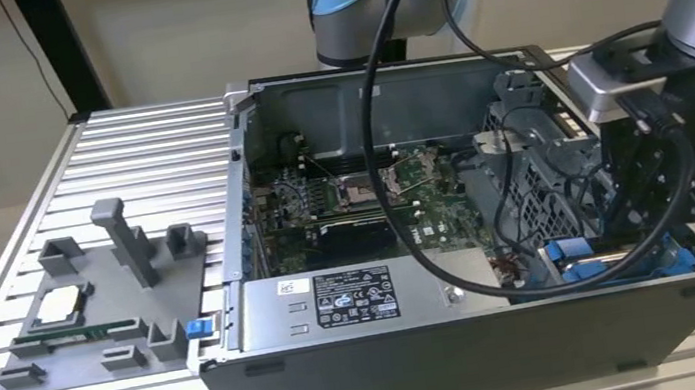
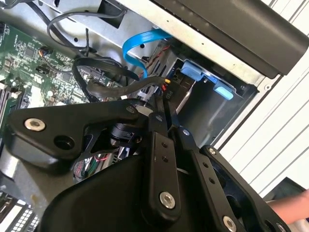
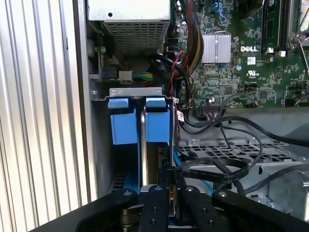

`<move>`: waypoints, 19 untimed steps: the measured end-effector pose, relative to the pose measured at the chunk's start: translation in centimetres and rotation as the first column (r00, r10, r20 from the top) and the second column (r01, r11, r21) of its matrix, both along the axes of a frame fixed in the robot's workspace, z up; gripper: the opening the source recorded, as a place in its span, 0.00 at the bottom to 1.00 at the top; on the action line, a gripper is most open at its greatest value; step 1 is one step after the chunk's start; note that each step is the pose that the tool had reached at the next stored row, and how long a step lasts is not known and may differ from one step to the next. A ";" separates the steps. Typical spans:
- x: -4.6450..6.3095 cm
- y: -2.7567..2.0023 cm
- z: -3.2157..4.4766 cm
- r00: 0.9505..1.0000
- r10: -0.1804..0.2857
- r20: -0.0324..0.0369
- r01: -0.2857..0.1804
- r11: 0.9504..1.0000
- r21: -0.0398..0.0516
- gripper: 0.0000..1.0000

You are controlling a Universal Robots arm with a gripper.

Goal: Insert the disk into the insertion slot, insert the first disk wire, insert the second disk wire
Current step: 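Insert the second disk wire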

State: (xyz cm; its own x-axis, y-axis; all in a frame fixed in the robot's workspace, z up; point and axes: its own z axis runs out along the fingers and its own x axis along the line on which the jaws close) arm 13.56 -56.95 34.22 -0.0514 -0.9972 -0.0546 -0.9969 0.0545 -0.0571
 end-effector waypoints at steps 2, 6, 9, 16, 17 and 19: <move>0.0 0.00 -0.08 1.000 0.001 0.001 -0.001 1.000 0.000 0.00; 0.0 -0.01 -0.30 1.000 0.002 0.003 -0.002 1.000 0.000 0.00; -0.1 -0.01 -0.64 1.000 0.002 0.004 -0.002 1.000 -0.002 0.00; -0.1 0.08 -1.07 1.000 0.002 0.004 -0.002 1.000 -0.005 0.00; -0.1 0.11 -1.14 1.000 0.002 0.004 -0.002 1.000 -0.003 1.00; -0.1 0.03 -1.05 1.000 0.002 0.004 -0.002 1.000 0.005 1.00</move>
